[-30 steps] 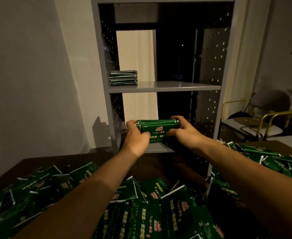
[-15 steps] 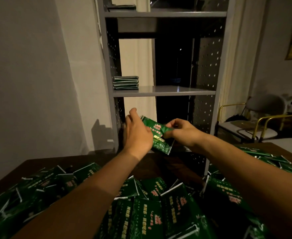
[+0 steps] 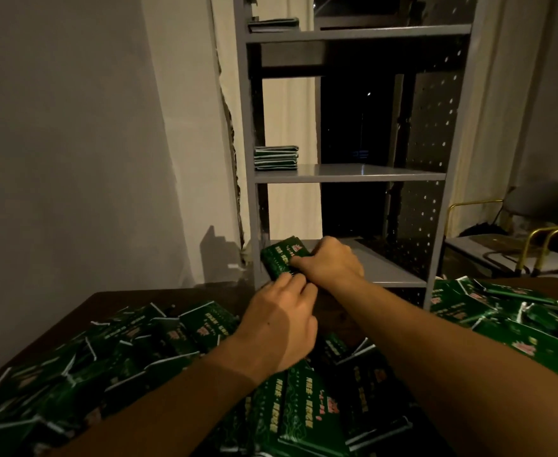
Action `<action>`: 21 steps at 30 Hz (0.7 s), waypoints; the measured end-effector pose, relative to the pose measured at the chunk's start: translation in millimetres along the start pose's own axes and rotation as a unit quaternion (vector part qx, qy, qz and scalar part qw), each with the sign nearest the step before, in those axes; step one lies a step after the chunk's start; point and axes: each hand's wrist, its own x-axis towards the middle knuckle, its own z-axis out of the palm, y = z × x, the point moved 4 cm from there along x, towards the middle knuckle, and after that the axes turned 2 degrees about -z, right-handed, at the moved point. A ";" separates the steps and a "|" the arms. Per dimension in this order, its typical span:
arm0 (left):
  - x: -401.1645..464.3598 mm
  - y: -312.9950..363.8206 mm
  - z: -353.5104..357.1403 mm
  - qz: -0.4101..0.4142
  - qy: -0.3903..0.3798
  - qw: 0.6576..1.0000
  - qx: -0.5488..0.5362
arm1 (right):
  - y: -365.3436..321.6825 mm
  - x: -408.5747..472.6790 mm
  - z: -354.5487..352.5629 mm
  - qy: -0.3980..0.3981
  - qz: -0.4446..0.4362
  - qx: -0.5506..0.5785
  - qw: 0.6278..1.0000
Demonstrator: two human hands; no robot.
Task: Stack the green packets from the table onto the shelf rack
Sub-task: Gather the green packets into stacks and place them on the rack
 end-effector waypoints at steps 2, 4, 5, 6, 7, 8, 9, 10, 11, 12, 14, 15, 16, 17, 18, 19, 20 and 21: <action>0.4 -2.2 1.9 -0.002 -0.014 1.000 0.008 | -0.5 -3.0 0.8 0.025 -0.031 -0.108 0.993; -3.4 -3.5 4.2 -0.006 -0.032 0.999 0.016 | 3.9 -2.6 -0.3 0.022 -0.057 -0.130 0.990; -6.2 -3.2 5.1 -0.005 -0.037 0.999 0.016 | 8.3 -2.9 -4.3 0.017 -0.076 -0.102 0.992; -8.2 -2.9 5.1 -0.004 -0.037 0.999 0.014 | 13.2 -3.8 -10.3 0.014 -0.107 -0.069 0.992; -10.4 -2.2 5.6 -0.004 -0.036 0.999 0.012 | 19.7 -6.5 -16.5 0.010 -0.152 -0.050 0.987; -11.7 -2.4 6.0 -0.005 -0.032 0.999 0.011 | 25.4 -10.0 -22.5 -0.001 -0.204 -0.055 0.977; -12.6 -3.2 6.3 -0.007 -0.027 1.000 0.010 | 30.9 -14.0 -25.5 -0.018 -0.255 -0.078 0.964; -12.2 -4.0 6.5 -0.010 -0.020 1.000 0.010 | 35.0 -18.9 -26.1 -0.034 -0.302 -0.110 0.946; -11.0 -5.2 6.6 -0.014 -0.017 1.000 0.011 | 37.6 -22.2 -24.0 -0.047 -0.339 -0.136 0.930; -10.3 -6.4 7.9 -0.019 -0.018 1.000 0.014 | 39.2 -24.1 -18.7 -0.060 -0.362 -0.150 0.918; -7.1 -7.1 10.8 -0.028 -0.028 0.999 0.031 | 37.5 -24.5 -8.4 -0.081 -0.381 -0.148 0.909; -4.7 -7.6 11.9 -0.034 -0.032 0.998 0.043 | 34.1 -21.9 -4.3 -0.091 -0.377 -0.142 0.911; -3.4 -6.9 13.5 -0.041 -0.037 0.997 0.050 | 31.6 -20.0 -0.6 -0.098 -0.367 -0.139 0.914; -1.7 -7.2 15.6 -0.050 -0.040 0.996 0.054 | 28.6 -16.9 2.6 -0.102 -0.358 -0.138 0.918; 0.0 -8.1 17.7 -0.057 -0.041 0.996 0.058 | 26.2 -13.4 5.1 -0.103 -0.352 -0.139 0.920; 1.6 -9.2 19.7 -0.064 -0.040 0.995 0.060 | 24.1 -9.7 7.2 -0.106 -0.348 -0.141 0.921; 3.7 -10.6 21.0 -0.070 -0.037 0.995 0.060 | 22.6 -5.7 9.0 -0.109 -0.345 -0.143 0.921; 5.5 -12.1 21.6 -0.076 -0.035 0.995 0.057 | 21.8 -2.3 10.7 -0.114 -0.340 -0.144 0.922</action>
